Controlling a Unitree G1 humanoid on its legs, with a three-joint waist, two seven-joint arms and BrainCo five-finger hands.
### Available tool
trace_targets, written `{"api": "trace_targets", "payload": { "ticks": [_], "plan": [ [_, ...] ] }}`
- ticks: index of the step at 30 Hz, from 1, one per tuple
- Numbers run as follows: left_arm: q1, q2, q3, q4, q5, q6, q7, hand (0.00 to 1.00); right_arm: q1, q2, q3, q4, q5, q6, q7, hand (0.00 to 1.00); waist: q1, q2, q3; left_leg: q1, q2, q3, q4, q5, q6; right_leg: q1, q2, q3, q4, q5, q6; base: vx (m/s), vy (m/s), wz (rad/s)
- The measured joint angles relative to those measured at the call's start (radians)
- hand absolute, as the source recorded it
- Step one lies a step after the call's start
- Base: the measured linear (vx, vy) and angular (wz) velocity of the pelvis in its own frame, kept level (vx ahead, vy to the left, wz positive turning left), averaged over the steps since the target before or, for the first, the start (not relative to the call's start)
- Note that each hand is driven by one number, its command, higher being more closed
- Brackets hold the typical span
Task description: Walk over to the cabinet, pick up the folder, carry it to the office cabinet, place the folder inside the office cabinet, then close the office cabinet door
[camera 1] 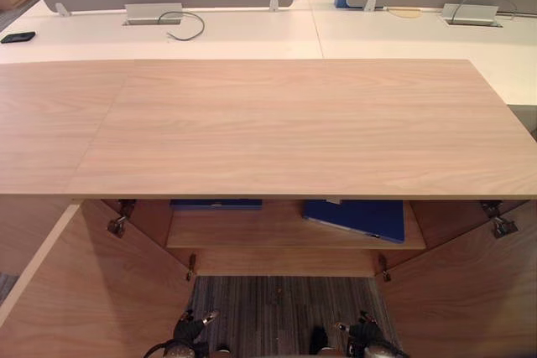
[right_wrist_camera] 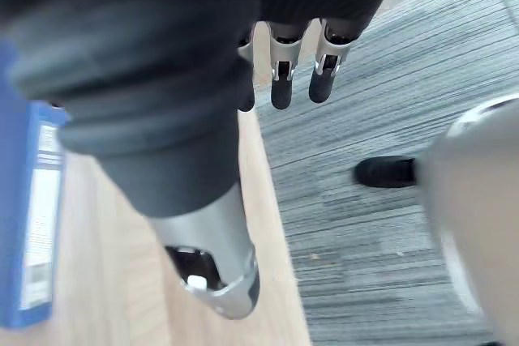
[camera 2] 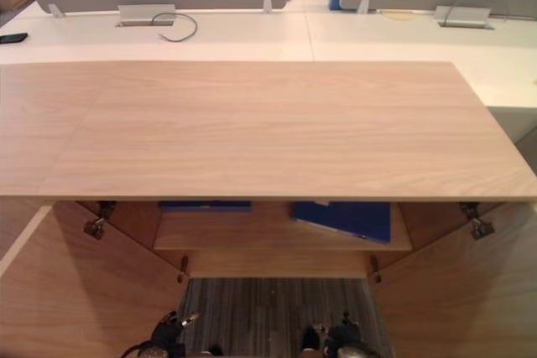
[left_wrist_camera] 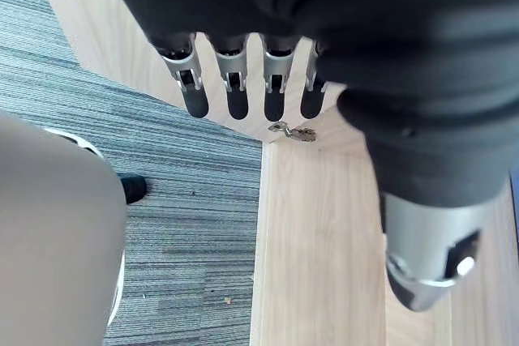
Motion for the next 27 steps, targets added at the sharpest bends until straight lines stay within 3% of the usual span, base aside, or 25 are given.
{"api": "trace_targets", "payload": {
  "ticks": [2,3,8,18,27],
  "plan": [
    [0.006,0.0,-0.013,-0.03,0.001,-0.002,0.0,0.0,-0.009,-0.003,0.016,-0.154,-0.004,-0.001,-0.023,0.0,0.0,0.002,0.024,-0.016,0.005,0.016,0.027,-0.006,-0.001,-0.035,0.0,0.021,0.04,-0.003,-0.002,-0.09,0.026,-0.3],
    [0.005,0.002,-0.026,-0.054,0.0,-0.005,0.002,0.0,-0.035,-0.009,0.02,-0.259,-0.011,-0.004,-0.047,0.0,-0.002,0.007,0.047,-0.068,0.019,0.022,0.105,-0.038,0.003,-0.098,-0.002,0.034,0.113,-0.024,-0.002,-0.19,0.031,-0.36],
    [-0.021,0.003,-0.043,-0.129,-0.028,-0.022,0.021,0.0,-0.163,-0.082,0.03,-0.537,-0.103,-0.021,-0.145,0.0,-0.004,0.019,0.152,-0.27,0.067,0.027,0.511,-0.226,0.017,-0.372,-0.024,0.127,0.569,-0.204,0.001,-0.24,0.027,-0.29],
    [-0.113,0.014,-0.036,-0.186,-0.108,-0.048,0.031,0.0,-0.269,-0.22,0.046,-0.595,-0.157,0.005,-0.165,0.0,0.0,0.033,0.274,-0.585,0.085,-0.005,0.878,-0.35,0.052,-0.706,-0.054,0.195,0.922,-0.297,0.006,-0.17,0.031,-0.02],
    [-0.203,0.026,-0.017,-0.241,-0.156,-0.068,0.032,0.0,-0.445,-0.383,0.047,-0.589,-0.205,0.009,-0.165,0.0,0.021,0.038,0.334,-0.842,0.067,-0.047,1.09,-0.392,0.065,-0.956,-0.096,0.225,1.137,-0.347,0.01,-0.05,0.038,0.16]
  ]
}}
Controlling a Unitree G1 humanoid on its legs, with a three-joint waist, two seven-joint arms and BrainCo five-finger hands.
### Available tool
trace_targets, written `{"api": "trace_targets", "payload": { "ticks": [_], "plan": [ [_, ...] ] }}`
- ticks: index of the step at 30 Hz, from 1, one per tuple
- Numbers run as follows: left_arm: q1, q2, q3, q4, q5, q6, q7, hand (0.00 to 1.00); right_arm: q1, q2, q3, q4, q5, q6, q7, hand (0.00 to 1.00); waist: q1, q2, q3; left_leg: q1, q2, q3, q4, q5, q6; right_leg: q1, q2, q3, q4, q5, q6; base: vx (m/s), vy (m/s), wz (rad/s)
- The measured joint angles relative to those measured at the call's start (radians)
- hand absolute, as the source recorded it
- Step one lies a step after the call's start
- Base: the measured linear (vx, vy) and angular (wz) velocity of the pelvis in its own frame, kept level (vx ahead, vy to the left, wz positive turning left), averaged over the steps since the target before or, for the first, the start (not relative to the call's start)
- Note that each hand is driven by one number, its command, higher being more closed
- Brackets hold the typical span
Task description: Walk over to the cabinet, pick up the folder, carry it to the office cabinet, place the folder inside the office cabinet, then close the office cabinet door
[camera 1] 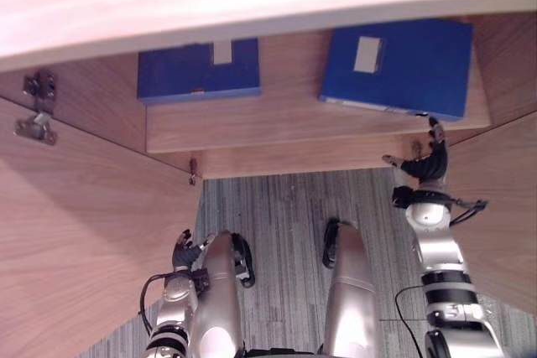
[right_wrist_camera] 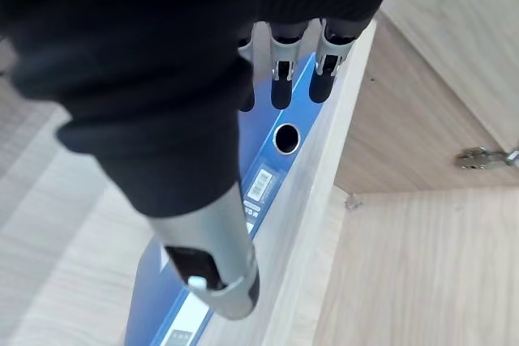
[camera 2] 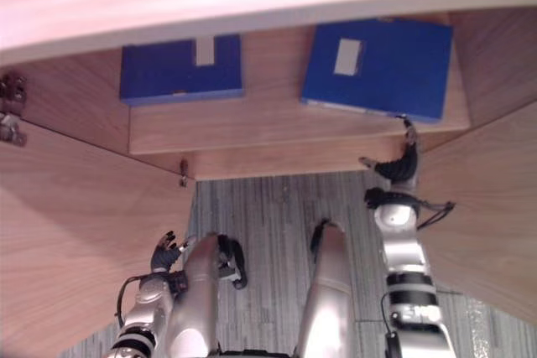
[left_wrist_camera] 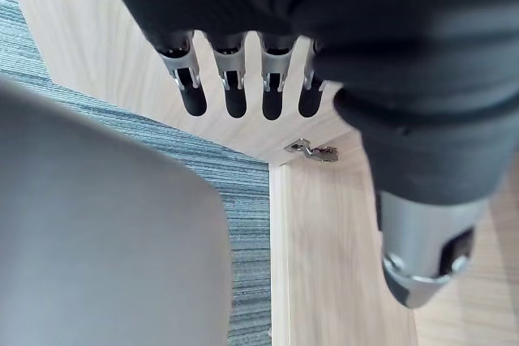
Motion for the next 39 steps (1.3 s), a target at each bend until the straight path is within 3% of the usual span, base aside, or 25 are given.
{"api": "trace_targets", "payload": {
  "ticks": [10,15,23,33,39],
  "plan": [
    [0.019,0.064,0.002,-0.057,-0.037,-0.02,0.0,0.0,-0.248,-0.17,0.048,0.17,-0.083,0.03,0.001,0.0,0.016,0.003,0.032,-0.146,-0.016,-0.05,0.05,0.009,-0.003,-0.11,-0.02,-0.023,0.044,-0.008,0.006,-0.04,0.033,0.12],
    [0.113,0.069,-0.045,0.096,-0.031,0.029,0.0,0.0,-0.411,-0.231,0.049,0.339,-0.114,0.028,0.021,0.0,0.026,0.002,0.034,-0.178,-0.023,-0.061,0.05,0.011,-0.002,-0.131,-0.031,-0.036,0.044,-0.011,0.006,0.0,0.055,0.09],
    [0.144,0.057,-0.055,0.107,-0.031,0.035,-0.001,0.0,-0.512,-0.311,0.088,0.496,-0.155,0.024,0.066,0.0,0.041,0.002,0.034,-0.198,-0.05,-0.075,0.043,0.029,0.005,-0.134,-0.058,-0.048,0.044,-0.017,0.016,-0.05,0.037,0.11],
    [0.166,0.036,-0.081,0.105,-0.032,0.032,-0.03,0.0,-0.595,-0.366,0.162,0.519,-0.236,0.047,0.12,0.0,0.038,0.002,0.033,-0.228,-0.045,-0.084,0.016,0.057,-0.007,-0.164,-0.052,-0.061,0.028,-0.008,0.012,-0.03,0.011,0.01],
    [0.17,0.037,-0.079,0.103,-0.032,0.032,-0.03,0.0,-0.597,-0.328,0.174,0.526,-0.231,0.051,0.147,0.0,0.036,0.002,0.033,-0.173,-0.031,-0.09,-0.08,0.109,-0.026,-0.1,-0.036,-0.103,-0.059,0.025,-0.01,-0.01,0.011,-0.03]
  ]
}}
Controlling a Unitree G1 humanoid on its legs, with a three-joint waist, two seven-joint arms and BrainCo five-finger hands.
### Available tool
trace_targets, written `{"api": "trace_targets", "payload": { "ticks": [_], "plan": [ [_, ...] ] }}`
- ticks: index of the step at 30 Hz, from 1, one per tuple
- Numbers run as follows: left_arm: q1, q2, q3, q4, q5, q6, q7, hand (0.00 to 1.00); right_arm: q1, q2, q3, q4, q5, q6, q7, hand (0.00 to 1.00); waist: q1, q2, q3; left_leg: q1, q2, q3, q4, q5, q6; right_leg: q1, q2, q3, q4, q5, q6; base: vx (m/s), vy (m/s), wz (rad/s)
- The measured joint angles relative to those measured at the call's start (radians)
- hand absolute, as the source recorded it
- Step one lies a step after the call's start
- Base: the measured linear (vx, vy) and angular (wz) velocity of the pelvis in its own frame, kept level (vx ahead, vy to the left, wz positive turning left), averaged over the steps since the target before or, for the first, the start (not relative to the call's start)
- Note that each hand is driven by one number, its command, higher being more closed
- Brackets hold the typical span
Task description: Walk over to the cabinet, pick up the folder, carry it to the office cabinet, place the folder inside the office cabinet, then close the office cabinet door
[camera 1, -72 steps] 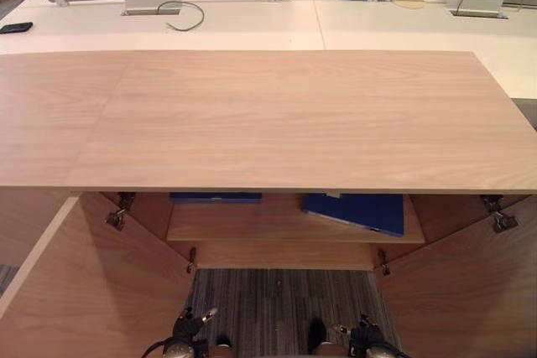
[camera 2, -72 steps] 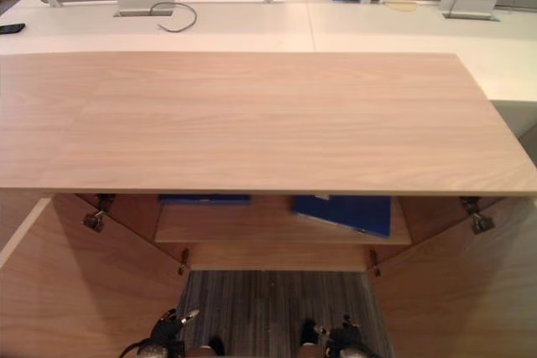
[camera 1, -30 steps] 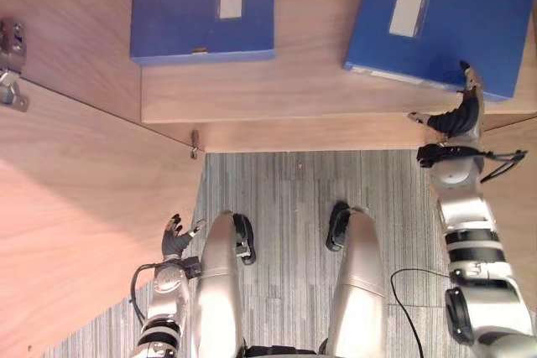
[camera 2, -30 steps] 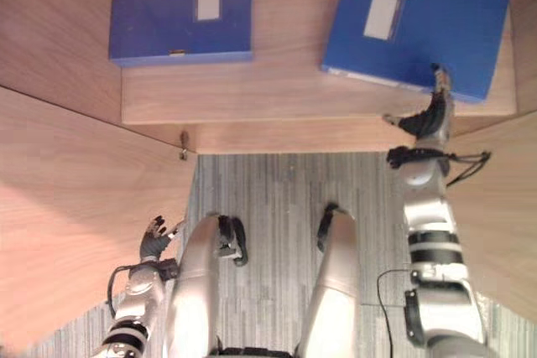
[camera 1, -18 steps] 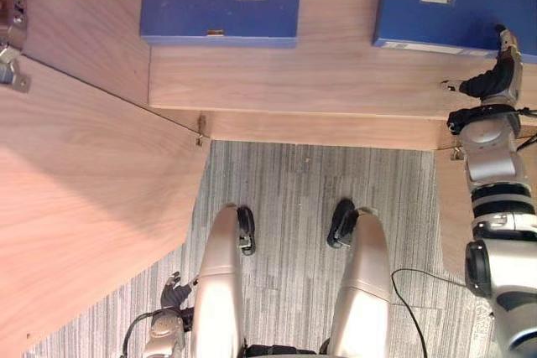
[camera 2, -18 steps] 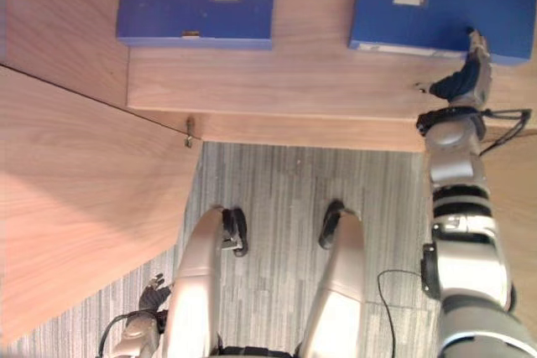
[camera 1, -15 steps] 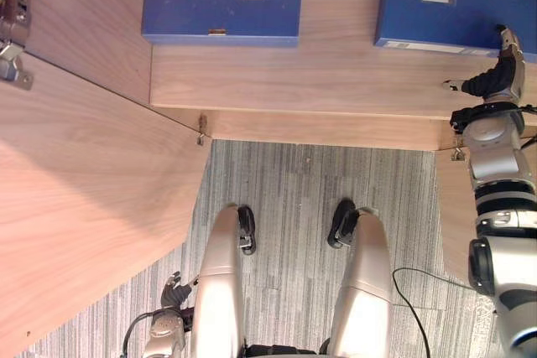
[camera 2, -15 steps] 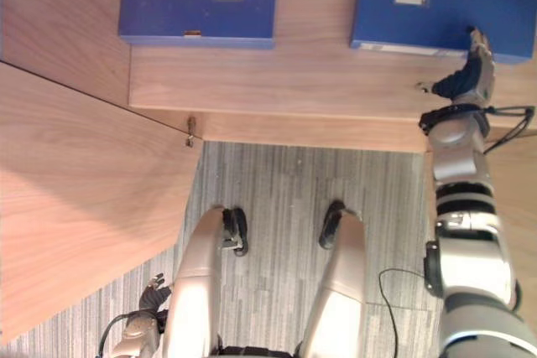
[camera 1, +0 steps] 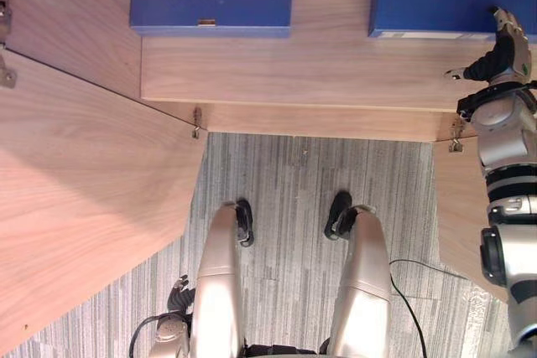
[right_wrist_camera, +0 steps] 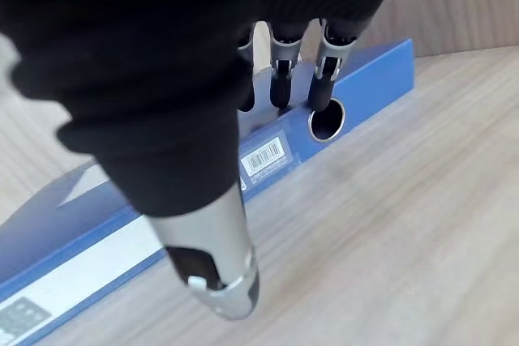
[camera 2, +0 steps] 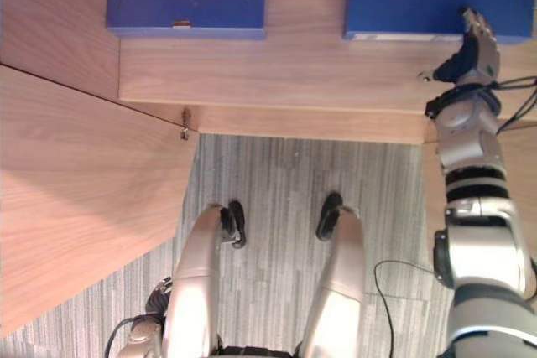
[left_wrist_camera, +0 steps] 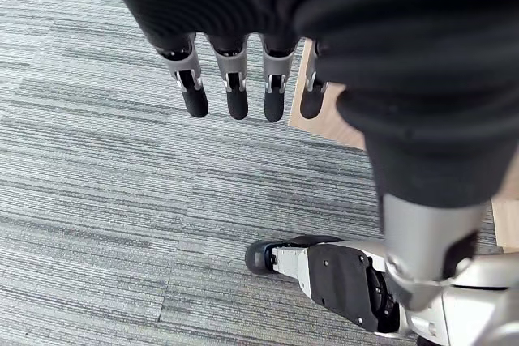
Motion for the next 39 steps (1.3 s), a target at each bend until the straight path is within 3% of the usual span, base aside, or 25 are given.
{"api": "trace_targets", "payload": {
  "ticks": [2,9,16,21,31,36,39],
  "plan": [
    [0.001,-0.003,0.007,0.001,0.001,0.0,0.001,0.0,0.003,0.026,-0.001,0.031,0.001,0.003,0.013,0.0,0.001,-0.001,0.0,0.045,0.0,-0.001,-0.053,0.022,-0.004,0.052,0.004,-0.021,-0.05,0.024,-0.024,0.04,0.007,0.06],
    [0.052,-0.003,0.038,0.0,0.001,0.007,0.009,0.0,0.01,0.15,-0.018,0.082,0.001,0.046,0.039,0.0,-0.001,-0.004,-0.008,0.235,0.015,0.028,-0.251,0.09,-0.008,0.248,0.037,-0.056,-0.258,0.103,-0.036,0.05,0.04,-0.08],
    [0.101,-0.005,0.04,0.001,0.004,0.003,0.008,0.0,0.08,0.285,-0.1,0.034,-0.002,0.082,-0.063,0.0,-0.005,-0.005,-0.074,0.422,0.017,0.067,-0.416,0.136,-0.008,0.436,0.064,-0.067,-0.446,0.169,-0.027,0.05,0.069,-0.1],
    [0.13,-0.012,0.055,0.003,0.017,0.004,0.006,0.0,0.132,0.367,-0.139,0.02,-0.002,0.099,-0.078,0.0,-0.011,-0.009,-0.123,0.517,0.017,0.09,-0.523,0.172,-0.009,0.533,0.084,-0.073,-0.57,0.217,-0.026,0.05,0.03,-0.08],
    [0.153,-0.012,0.066,0.022,0.03,0.012,0.005,0.0,0.287,0.548,-0.178,0.04,-0.003,0.098,-0.073,0.0,-0.013,-0.022,-0.21,0.689,0.032,0.116,-0.754,0.269,-0.045,0.7,0.134,-0.104,-0.788,0.294,-0.045,0.08,-0.031,-0.05],
    [0.156,-0.012,0.079,0.029,0.06,0.018,0.001,0.0,0.433,0.626,-0.227,0.073,-0.002,0.095,-0.043,0.0,-0.012,-0.035,-0.276,0.771,0.023,0.136,-0.874,0.32,-0.063,0.75,0.141,-0.11,-0.843,0.305,-0.045,0.06,-0.011,0.0],
    [0.14,-0.005,0.084,0.076,0.093,0.027,0.0,0.0,0.546,0.669,-0.257,0.133,0.002,0.077,-0.016,0.0,-0.015,-0.04,-0.324,0.834,0.008,0.142,-0.992,0.373,-0.064,0.812,0.152,-0.119,-0.948,0.35,-0.043,0.07,0.012,0.03]
  ]
}}
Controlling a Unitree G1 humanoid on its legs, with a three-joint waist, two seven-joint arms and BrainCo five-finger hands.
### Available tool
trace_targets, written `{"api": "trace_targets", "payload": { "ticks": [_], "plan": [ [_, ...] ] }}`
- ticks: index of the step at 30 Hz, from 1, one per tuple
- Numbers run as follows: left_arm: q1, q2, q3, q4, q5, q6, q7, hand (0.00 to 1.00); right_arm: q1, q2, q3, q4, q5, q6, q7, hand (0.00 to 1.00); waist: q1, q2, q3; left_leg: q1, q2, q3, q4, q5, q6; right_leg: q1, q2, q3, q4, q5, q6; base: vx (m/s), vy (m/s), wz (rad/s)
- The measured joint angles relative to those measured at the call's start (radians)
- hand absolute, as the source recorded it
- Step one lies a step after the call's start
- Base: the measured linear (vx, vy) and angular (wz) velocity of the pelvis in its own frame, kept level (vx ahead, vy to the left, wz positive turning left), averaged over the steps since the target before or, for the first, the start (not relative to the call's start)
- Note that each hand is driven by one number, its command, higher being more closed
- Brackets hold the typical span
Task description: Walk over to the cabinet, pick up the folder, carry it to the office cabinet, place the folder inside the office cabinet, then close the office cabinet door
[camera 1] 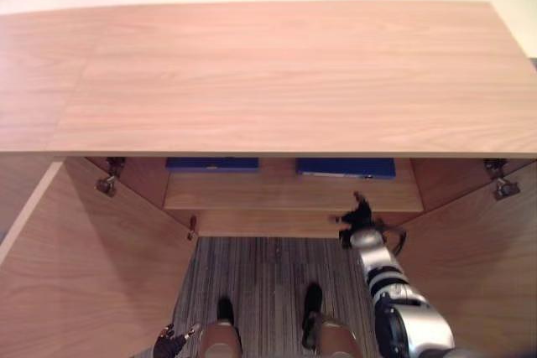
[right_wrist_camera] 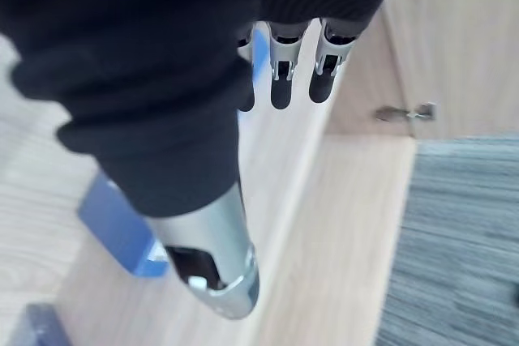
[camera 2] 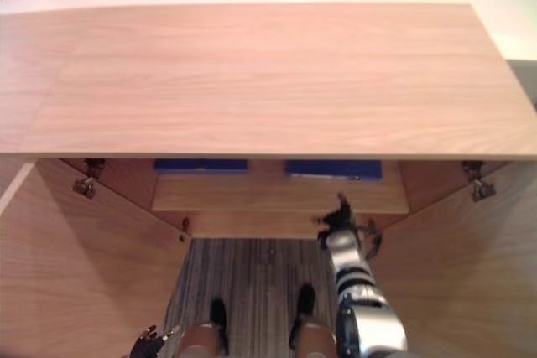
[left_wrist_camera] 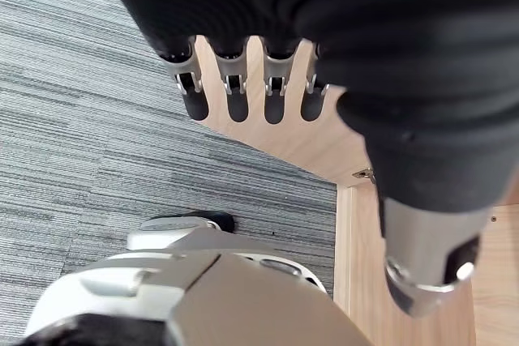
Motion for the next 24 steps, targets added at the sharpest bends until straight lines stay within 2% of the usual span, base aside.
{"api": "trace_targets", "payload": {
  "ticks": [3,8,12,15,18,24],
  "plan": [
    [-0.025,0.011,0.015,0.046,0.037,0.013,-0.001,0.0,0.126,0.045,0.005,0.025,0.086,-0.017,0.019,0.0,-0.008,-0.017,-0.026,0.046,-0.012,0.003,-0.058,0.019,0.003,0.08,0.016,-0.001,-0.137,0.064,0.003,0.01,0.01,-0.04],
    [-0.027,0.021,0.05,0.083,0.049,0.029,0.01,0.0,0.302,0.082,0.056,0.027,0.225,-0.056,0.036,0.0,-0.016,-0.046,-0.073,0.086,-0.02,0.017,-0.082,0.013,0.009,0.123,0.02,0.019,-0.191,0.09,0.006,0.01,0.023,-0.11],
    [-0.024,0.022,0.05,0.086,0.106,0.04,0.022,0.0,0.366,0.071,0.029,0.127,0.249,-0.079,0.069,0.0,-0.021,-0.051,-0.104,0.111,-0.028,0.008,-0.093,0.003,0.008,0.143,0.014,0.019,-0.196,0.075,0.021,-0.01,0.036,0.02],
    [-0.025,0.027,0.024,0.086,0.116,0.041,0.021,0.0,0.406,0.072,-0.096,0.185,0.337,-0.08,0.079,0.0,-0.023,-0.047,-0.12,0.121,-0.033,-0.02,-0.099,0.002,0.009,0.168,0.007,-0.005,-0.196,0.063,0.023,0.0,0.033,0.25],
    [-0.026,0.037,-0.004,0.113,0.114,0.042,0.021,0.0,0.445,0.073,-0.168,0.199,0.424,-0.088,0.073,0.0,-0.03,-0.046,-0.14,0.138,-0.041,-0.021,-0.11,0.002,0.009,0.174,0.004,-0.001,-0.196,0.065,0.024,0.03,0.054,-0.03],
    [-0.036,0.055,-0.049,0.166,0.114,0.044,0.019,0.0,0.488,0.073,-0.22,0.205,0.475,-0.114,0.069,0.0,-0.051,-0.043,-0.151,0.184,-0.044,0.011,-0.105,-0.018,0.014,0.203,0.004,0.029,-0.197,0.065,0.024,0.02,0.043,-0.15]
  ]
}}
